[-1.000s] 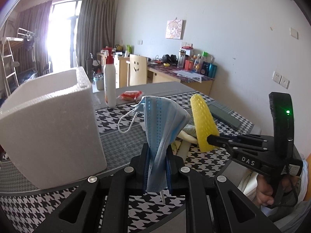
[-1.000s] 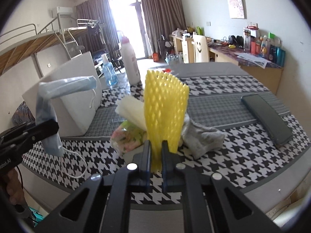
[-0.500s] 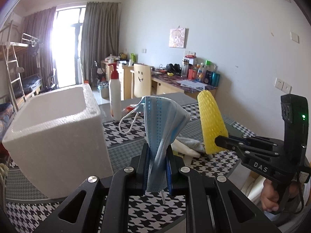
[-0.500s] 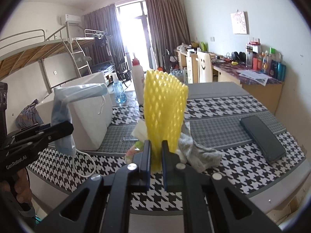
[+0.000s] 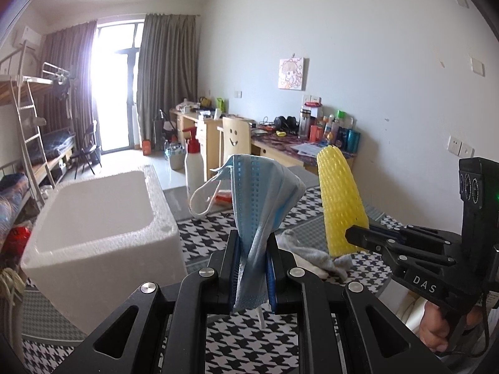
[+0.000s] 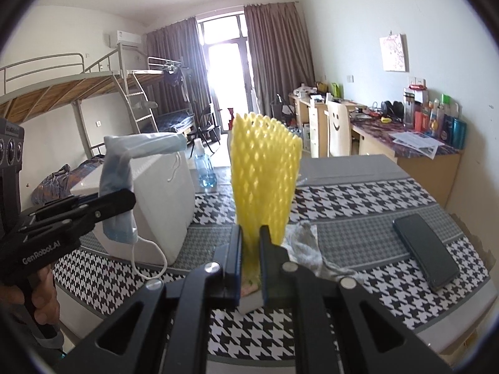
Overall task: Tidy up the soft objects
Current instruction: 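Lift the yellow net with the right gripper and carry it toward the white foam box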
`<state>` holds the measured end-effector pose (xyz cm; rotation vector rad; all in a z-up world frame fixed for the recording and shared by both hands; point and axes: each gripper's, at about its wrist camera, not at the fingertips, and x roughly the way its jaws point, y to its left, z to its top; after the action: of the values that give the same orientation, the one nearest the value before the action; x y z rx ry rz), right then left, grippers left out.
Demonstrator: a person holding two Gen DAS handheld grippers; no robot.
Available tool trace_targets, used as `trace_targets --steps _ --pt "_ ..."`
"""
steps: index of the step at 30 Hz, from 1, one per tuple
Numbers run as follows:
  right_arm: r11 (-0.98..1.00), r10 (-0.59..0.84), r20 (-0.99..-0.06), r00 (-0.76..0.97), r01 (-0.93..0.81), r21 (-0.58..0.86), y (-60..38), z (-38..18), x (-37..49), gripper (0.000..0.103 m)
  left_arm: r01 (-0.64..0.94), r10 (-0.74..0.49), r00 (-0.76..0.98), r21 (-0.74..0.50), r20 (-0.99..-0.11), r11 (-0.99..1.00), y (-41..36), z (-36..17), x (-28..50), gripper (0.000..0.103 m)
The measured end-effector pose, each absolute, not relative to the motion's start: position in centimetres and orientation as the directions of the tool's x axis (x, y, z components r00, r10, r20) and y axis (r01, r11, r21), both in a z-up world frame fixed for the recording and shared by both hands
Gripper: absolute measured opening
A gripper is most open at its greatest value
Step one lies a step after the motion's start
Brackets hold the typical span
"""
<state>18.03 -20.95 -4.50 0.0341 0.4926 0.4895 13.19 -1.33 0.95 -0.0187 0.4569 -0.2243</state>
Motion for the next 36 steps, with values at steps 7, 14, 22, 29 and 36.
trace_targets --steps 7,14,22,29,36 --pt "0.873 0.480 -0.422 0.769 -0.466 0.143 -20.5 -3.4 18.6 0.013 0.200 -0.205 0.887 -0.054 -0.414 0.978 -1.0 1.6 13.4 0.016" --pt "0.867 0.490 -0.406 0.771 -0.478 0.138 -20.1 -2.5 19.2 0.013 0.177 -0.181 0.901 -0.047 -0.395 0.983 -0.8 2.3 13.5 0.016" --pt "0.853 0.513 -0.388 0.766 -0.505 0.131 -19.2 -1.4 19.6 0.013 0.140 -0.145 0.917 -0.040 -0.371 0.989 0.0 3.3 14.0 0.016" --pt "0.834 0.539 -0.375 0.754 -0.538 0.118 -18.1 -0.6 19.9 0.013 0.116 -0.123 0.931 -0.041 -0.345 0.992 0.6 4.3 14.2 0.016" --pt "0.819 0.561 -0.369 0.741 -0.561 0.118 -17.4 -0.1 20.5 0.013 0.070 -0.077 0.942 -0.035 -0.327 0.997 1.7 5.2 14.5 0.016"
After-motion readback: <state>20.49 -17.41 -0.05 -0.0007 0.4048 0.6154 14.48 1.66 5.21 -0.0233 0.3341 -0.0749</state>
